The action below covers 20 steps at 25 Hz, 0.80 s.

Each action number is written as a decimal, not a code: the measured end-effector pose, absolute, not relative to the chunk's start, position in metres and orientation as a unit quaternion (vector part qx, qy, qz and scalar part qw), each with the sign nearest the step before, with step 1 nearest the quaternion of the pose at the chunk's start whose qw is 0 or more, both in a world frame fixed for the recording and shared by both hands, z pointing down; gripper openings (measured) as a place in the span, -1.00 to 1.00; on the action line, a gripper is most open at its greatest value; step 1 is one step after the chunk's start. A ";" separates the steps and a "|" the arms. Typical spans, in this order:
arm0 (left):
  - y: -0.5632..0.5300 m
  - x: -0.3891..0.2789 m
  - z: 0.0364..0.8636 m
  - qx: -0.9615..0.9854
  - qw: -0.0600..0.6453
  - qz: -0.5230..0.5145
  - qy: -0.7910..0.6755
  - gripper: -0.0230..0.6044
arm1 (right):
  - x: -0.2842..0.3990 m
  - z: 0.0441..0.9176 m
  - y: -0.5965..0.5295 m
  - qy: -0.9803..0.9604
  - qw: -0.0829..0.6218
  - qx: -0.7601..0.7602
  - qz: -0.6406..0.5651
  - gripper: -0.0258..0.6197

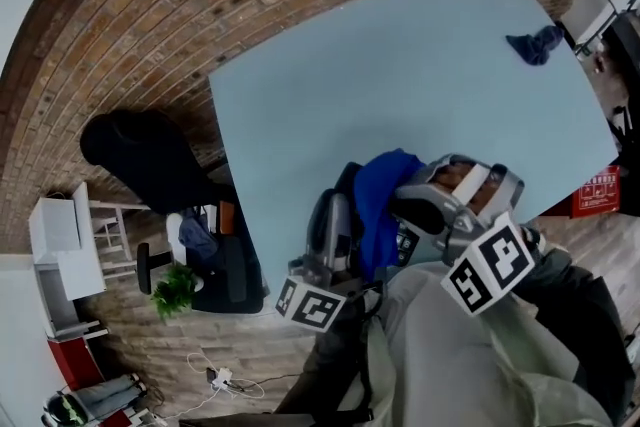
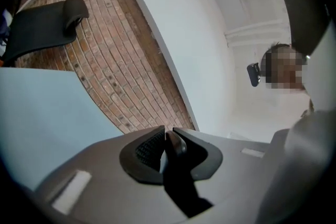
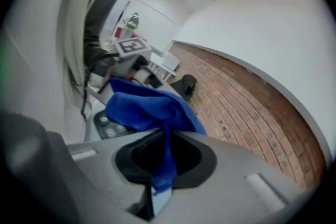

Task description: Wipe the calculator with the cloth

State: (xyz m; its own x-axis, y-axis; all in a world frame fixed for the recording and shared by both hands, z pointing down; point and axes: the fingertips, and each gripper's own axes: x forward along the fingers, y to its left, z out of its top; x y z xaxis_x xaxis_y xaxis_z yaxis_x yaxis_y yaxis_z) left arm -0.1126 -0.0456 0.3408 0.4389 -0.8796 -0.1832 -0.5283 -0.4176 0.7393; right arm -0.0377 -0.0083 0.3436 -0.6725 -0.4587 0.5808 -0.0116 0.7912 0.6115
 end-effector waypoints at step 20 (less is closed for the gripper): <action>-0.053 -0.136 0.350 0.746 0.328 -0.341 -0.468 -0.75 | -0.049 0.355 0.097 -0.950 0.296 -0.001 -0.099 -0.82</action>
